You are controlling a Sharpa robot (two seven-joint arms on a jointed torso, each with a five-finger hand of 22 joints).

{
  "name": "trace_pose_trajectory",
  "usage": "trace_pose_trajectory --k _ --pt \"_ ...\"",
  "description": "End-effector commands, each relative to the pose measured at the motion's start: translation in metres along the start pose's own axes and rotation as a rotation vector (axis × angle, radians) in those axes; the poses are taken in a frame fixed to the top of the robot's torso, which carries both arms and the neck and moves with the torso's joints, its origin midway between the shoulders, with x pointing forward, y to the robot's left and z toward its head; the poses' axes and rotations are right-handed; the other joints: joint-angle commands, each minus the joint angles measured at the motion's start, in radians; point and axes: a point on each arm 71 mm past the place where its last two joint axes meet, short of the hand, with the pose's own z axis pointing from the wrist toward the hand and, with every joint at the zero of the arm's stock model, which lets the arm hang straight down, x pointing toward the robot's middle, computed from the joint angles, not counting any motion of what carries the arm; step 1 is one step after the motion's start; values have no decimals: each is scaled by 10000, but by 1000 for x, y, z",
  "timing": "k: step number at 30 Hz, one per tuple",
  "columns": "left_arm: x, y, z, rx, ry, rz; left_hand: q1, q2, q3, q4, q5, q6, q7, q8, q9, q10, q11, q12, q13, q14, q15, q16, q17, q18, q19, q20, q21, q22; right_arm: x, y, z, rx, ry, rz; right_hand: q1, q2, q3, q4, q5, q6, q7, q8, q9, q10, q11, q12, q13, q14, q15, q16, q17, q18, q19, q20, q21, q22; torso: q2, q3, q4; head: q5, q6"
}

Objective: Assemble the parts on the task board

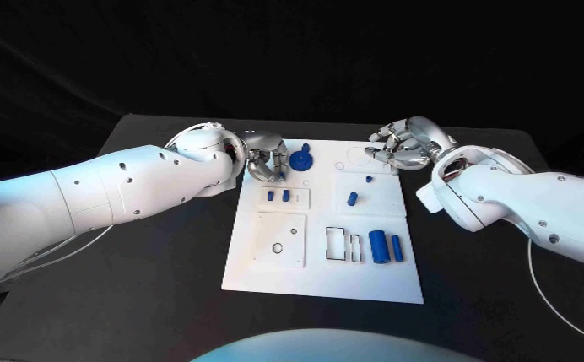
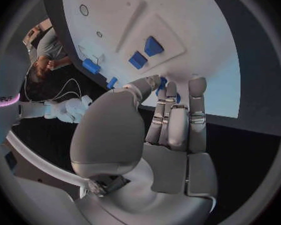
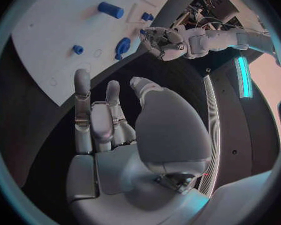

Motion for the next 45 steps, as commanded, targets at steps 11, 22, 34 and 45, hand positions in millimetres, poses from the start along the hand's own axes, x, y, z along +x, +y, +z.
trace_pose_trajectory --k 11,22,34,45 --pt "3 -1 2 7 364 -78 -70 4 -52 -39 9 34 15 -42 11 95 19 -93 -10 -18 -5 -26 -150 -108 -68 15 -163 475 1 1 0 -75 62 -41 -40 -80 48 6 11 84 36 48 13 -63 8 -65 -26 -57 1 -62 -5 121 -67 -5 -59 -9 4 4 -3 -4 -18" --pt "4 0 5 -82 423 -88 -69 13 -58 -51 -28 19 23 -64 12 77 32 -132 -13 -44 6 -39 -174 -105 -102 22 -208 465 1 -1 0 62 212 -88 -55 -91 63 3 9 75 37 52 19 -58 10 -78 -48 -60 2 -65 -11 121 -66 -4 -66 -9 6 5 1 -6 -36" --pt "9 -2 8 58 599 -83 -50 82 -66 -66 -126 103 7 -44 39 136 19 -137 10 -71 6 -42 -194 -100 -145 28 -246 459 2 -1 0 101 246 -104 -55 -91 63 3 9 75 37 52 19 -58 10 -78 -48 -60 2 -65 -11 121 -66 -4 -66 -9 1 1 8 -37 -73" --pt "11 0 7 -56 712 -54 -47 107 -77 -76 -153 195 -17 -21 58 133 14 -160 17 -88 1 -44 -215 -90 -175 27 -293 451 1 -1 0 88 205 -108 -55 -91 63 3 9 75 37 52 19 -58 10 -78 -48 -60 2 -65 -11 121 -66 -4 -66 -9 1 -2 3 -30 -78"
